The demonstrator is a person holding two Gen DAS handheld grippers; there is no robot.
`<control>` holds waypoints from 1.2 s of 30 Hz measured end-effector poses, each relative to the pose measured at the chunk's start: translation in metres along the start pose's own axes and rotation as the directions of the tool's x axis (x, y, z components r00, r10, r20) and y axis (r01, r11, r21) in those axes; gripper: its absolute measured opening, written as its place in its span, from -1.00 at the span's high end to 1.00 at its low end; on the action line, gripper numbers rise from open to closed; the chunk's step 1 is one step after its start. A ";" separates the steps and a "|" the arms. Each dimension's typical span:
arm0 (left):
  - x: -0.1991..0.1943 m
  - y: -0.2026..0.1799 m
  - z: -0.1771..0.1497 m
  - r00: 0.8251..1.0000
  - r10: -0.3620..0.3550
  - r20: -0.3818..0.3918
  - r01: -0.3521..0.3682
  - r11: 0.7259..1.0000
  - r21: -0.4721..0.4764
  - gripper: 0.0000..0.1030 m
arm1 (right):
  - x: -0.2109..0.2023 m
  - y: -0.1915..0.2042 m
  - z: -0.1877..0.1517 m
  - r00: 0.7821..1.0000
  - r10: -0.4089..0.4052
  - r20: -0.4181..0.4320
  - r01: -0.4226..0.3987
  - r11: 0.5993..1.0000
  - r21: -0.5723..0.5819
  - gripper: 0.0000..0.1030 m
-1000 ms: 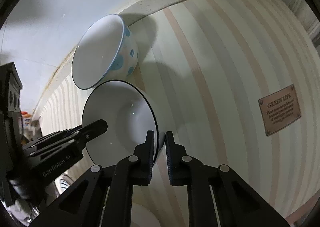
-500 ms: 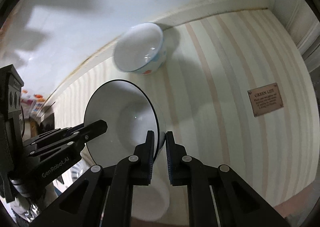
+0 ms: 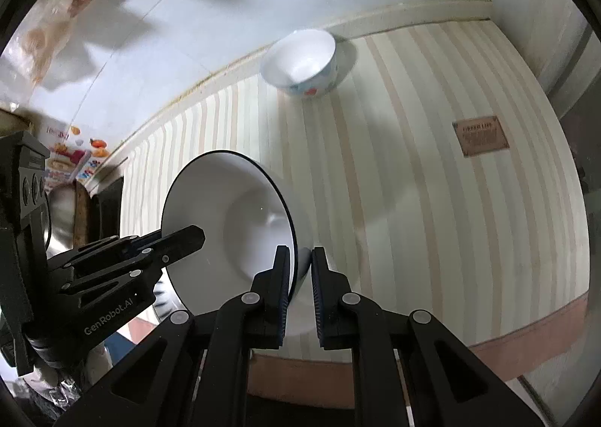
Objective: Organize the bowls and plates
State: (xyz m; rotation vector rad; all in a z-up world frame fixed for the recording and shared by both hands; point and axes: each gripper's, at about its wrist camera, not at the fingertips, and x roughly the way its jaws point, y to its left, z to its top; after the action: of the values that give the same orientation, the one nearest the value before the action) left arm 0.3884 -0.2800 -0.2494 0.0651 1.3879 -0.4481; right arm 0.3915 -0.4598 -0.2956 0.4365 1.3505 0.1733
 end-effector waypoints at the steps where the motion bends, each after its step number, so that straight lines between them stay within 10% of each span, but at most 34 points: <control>1: 0.002 0.001 -0.004 1.000 0.001 -0.005 -0.001 1.000 -0.001 0.76 | 0.002 0.000 -0.004 1.000 0.001 -0.006 -0.001 1.000 0.001 0.75; 36: 0.073 0.003 -0.020 0.977 0.143 -0.161 -0.134 0.989 0.067 0.76 | 0.087 -0.021 -0.030 0.978 -0.023 -0.207 0.032 0.999 0.042 0.74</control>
State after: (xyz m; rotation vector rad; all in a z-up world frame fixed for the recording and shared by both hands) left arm 0.3791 -0.2909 -0.3235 0.2483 1.5224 -0.3715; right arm 0.3795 -0.4408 -0.3872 0.4467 1.5667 0.1692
